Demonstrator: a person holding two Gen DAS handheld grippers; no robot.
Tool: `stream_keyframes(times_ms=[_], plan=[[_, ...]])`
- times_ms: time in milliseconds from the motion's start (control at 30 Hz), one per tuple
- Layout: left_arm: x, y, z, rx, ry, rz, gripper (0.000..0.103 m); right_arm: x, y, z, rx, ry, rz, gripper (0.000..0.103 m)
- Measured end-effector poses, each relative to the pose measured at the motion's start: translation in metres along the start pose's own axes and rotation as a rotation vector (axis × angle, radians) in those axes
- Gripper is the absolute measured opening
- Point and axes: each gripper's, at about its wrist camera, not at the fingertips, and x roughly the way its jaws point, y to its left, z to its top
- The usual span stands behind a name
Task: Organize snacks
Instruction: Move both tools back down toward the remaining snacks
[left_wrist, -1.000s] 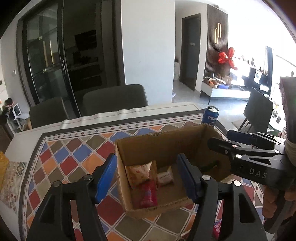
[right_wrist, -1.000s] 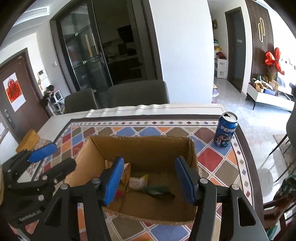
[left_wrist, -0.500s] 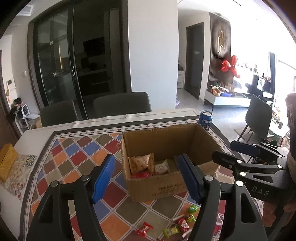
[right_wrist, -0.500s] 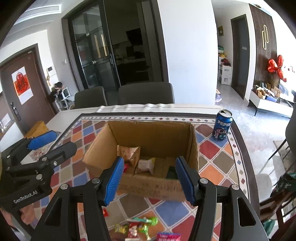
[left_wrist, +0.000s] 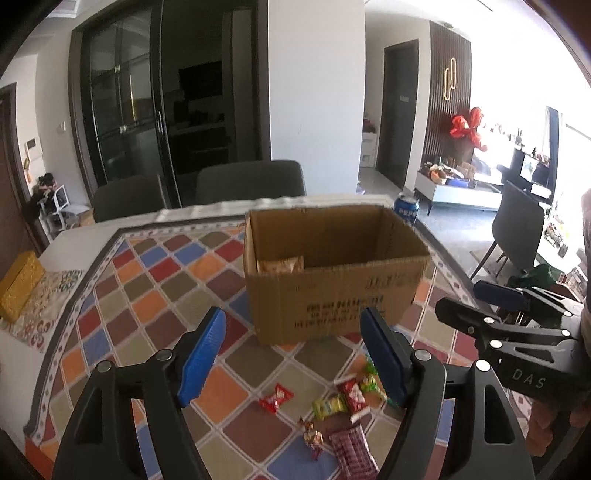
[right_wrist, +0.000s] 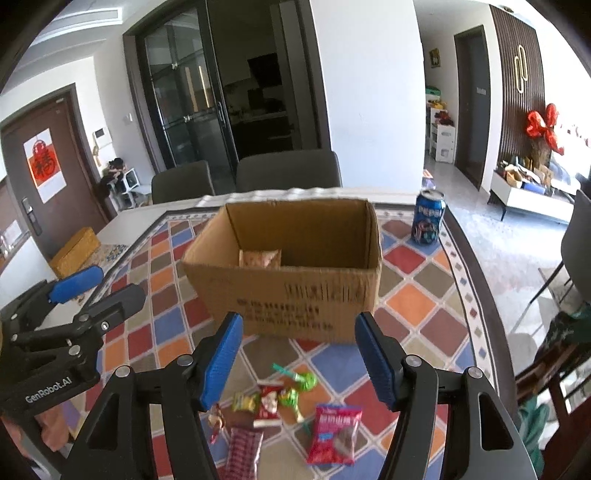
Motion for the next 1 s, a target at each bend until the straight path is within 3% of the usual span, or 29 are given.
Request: stream_keyframes(times_ms=[1000], plan=[[0.059,-0.001,-0.101,-0.077,0.307,-0.002,0.075,0.048,-0.021,-0.1,0.082,0.285,-0.057,0.064]])
